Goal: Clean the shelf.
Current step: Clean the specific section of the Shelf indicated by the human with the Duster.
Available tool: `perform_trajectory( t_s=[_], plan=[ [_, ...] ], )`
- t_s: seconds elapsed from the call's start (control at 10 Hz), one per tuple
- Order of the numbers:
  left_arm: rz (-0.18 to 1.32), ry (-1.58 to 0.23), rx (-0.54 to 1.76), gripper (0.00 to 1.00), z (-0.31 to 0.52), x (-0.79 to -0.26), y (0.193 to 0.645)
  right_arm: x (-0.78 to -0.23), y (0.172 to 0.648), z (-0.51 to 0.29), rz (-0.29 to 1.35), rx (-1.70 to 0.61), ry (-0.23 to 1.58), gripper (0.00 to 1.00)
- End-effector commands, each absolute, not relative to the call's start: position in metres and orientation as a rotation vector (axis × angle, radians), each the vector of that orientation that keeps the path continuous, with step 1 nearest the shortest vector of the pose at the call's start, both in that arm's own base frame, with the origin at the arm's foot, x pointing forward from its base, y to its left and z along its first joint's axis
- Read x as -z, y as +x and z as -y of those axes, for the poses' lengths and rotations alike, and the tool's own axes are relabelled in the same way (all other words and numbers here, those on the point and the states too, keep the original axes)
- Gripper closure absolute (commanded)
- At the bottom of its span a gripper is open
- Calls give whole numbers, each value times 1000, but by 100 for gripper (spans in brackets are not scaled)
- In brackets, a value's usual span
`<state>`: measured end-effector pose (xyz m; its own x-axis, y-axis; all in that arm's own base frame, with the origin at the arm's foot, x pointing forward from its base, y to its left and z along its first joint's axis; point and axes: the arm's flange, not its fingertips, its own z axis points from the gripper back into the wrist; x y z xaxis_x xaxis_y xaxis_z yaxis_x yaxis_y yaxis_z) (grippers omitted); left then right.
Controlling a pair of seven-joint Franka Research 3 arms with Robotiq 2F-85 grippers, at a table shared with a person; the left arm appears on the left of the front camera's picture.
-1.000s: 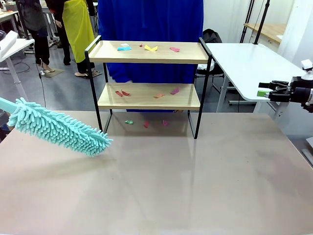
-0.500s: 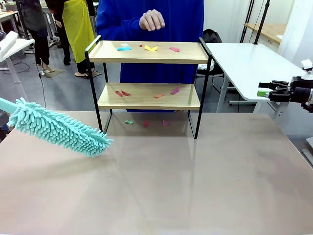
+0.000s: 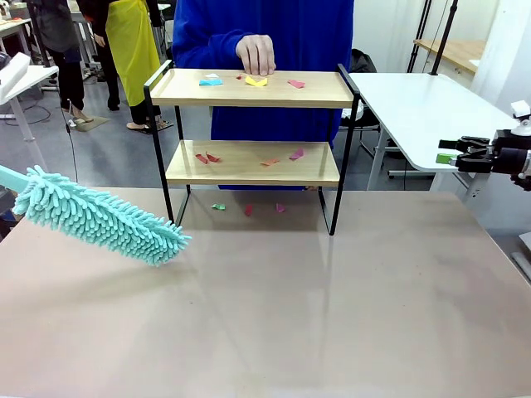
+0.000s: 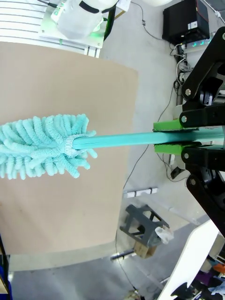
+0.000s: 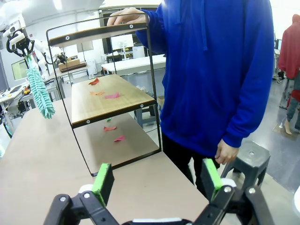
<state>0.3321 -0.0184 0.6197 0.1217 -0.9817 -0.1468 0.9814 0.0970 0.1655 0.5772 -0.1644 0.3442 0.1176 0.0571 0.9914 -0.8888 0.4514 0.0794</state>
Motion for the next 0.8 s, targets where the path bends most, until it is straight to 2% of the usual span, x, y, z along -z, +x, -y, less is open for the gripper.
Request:
perform_trajectory(
  t_s=[0.0, 0.7],
  plan=[
    [-7, 256, 1461, 87, 15, -621, 329, -346, 576, 162, 1270, -843, 848, 0],
    [-7, 256, 1461, 87, 15, -621, 329, -346, 576, 162, 1270, -843, 848, 0]
  ],
)
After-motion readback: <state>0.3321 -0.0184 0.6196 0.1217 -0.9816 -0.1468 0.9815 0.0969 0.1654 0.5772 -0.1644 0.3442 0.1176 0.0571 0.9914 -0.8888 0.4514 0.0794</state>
